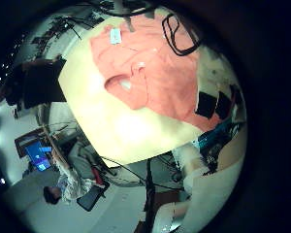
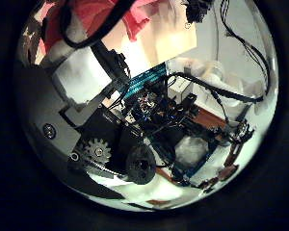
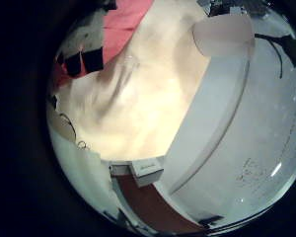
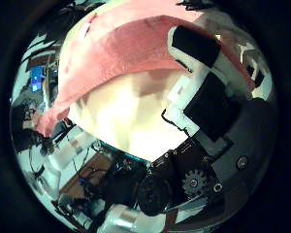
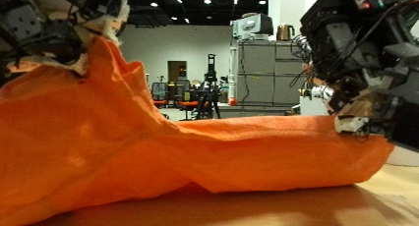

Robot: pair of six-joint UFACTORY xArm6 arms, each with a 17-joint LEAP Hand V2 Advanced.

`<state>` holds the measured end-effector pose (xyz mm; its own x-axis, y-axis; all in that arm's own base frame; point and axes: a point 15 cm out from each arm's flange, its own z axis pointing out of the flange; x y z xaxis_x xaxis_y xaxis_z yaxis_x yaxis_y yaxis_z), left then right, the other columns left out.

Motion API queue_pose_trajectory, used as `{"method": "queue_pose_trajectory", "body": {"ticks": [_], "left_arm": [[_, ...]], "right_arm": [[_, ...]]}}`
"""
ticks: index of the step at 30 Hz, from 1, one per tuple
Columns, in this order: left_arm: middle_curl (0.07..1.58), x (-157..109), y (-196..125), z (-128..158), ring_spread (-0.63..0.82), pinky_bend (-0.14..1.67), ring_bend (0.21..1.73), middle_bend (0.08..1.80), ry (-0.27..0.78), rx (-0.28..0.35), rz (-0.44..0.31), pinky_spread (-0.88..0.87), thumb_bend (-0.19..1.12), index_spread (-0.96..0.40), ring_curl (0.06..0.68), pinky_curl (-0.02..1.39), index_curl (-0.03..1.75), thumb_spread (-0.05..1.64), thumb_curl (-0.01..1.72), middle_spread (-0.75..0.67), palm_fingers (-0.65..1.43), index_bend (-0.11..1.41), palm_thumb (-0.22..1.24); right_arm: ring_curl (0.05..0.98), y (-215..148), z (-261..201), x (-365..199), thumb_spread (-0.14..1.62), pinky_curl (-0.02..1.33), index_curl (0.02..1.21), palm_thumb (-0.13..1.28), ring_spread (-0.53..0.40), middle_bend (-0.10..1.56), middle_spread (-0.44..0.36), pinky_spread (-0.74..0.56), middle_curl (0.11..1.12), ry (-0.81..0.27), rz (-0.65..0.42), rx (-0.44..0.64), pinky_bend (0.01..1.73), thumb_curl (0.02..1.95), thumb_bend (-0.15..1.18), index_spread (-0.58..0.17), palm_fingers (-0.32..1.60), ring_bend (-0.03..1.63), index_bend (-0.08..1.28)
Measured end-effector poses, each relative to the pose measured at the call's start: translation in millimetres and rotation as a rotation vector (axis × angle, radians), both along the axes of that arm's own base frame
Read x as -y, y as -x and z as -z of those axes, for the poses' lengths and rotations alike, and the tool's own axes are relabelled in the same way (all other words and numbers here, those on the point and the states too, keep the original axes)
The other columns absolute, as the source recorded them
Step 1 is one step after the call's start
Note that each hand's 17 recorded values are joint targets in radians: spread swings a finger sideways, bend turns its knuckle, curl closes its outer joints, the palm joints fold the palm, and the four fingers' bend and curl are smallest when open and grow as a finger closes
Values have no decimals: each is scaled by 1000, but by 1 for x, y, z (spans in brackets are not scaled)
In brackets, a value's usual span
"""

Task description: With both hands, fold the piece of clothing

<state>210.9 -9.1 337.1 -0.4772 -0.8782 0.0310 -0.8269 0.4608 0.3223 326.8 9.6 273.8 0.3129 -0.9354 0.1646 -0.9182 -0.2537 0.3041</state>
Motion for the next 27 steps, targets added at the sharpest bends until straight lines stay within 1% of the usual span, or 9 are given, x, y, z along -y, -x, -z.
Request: {"method": "queue_pose_trajectory", "body": {"ticks": [2,5,7,10,12,15,19,25,27], "left_arm": [[1050,-1,0,-9,-496,1043,1203,723,0,2,2,-710,-16,-595,512,617,1444,968,704,-637,1008,175,840],[1046,-4,0,-21,-498,1042,1196,716,-4,6,3,-713,-20,-592,510,610,1443,965,702,-642,1020,171,829],[1044,-7,-3,-28,-503,1041,1189,715,-6,12,-6,-716,-19,-590,508,607,1441,962,703,-648,1028,172,824],[1041,-14,-19,-35,-507,1036,1181,708,-15,4,-27,-712,-18,-588,506,604,1440,958,700,-655,1035,174,820],[1040,-19,-38,-40,-509,1031,1178,706,-20,-3,-45,-712,-15,-587,506,601,1439,960,699,-657,1036,173,826],[1042,-28,-75,-46,-509,1024,1176,710,-18,7,-73,-714,-16,-585,508,599,1439,959,697,-658,1024,168,828],[1045,-34,-127,-47,-508,1009,1177,709,-13,17,-90,-713,-14,-583,511,598,1439,963,697,-659,1010,174,846],[1053,-28,-186,-29,-499,987,1179,719,-14,5,-91,-713,-16,-575,517,601,1443,964,691,-659,977,173,853],[1056,-25,-200,-21,-500,978,1177,727,-13,2,-102,-714,-15,-572,518,603,1445,964,692,-657,967,177,858]], "right_arm": [[701,15,-17,-2,1263,692,892,1095,-238,1229,-159,-251,807,3,-7,-12,1351,513,51,-345,1084,1326,961],[709,25,-39,-10,1265,710,910,1099,-236,1237,-157,-242,808,-4,-28,2,1348,527,40,-339,1079,1332,966],[713,24,-51,-15,1266,721,919,1101,-234,1241,-155,-238,808,-11,-39,20,1345,535,34,-336,1076,1334,966],[718,9,-59,-20,1261,739,931,1099,-233,1246,-153,-230,807,-16,-39,44,1339,548,19,-333,1072,1335,965],[722,-9,-62,-24,1256,750,938,1099,-233,1248,-152,-227,807,-16,-38,43,1338,556,11,-331,1072,1338,962],[726,-49,-72,-33,1253,767,947,1106,-233,1253,-152,-225,808,-19,-32,59,1328,566,2,-329,1070,1340,963],[731,-96,-58,-39,1251,791,957,1111,-233,1257,-151,-226,808,-8,-13,17,1317,582,-6,-327,1067,1342,962],[740,-141,-23,-43,1254,829,969,1091,-235,1260,-151,-218,809,4,1,-40,1293,598,-9,-326,1057,1346,957],[744,-148,-9,-43,1253,842,973,1084,-232,1262,-151,-217,810,10,6,-63,1283,604,-10,-327,1055,1347,956]]}}
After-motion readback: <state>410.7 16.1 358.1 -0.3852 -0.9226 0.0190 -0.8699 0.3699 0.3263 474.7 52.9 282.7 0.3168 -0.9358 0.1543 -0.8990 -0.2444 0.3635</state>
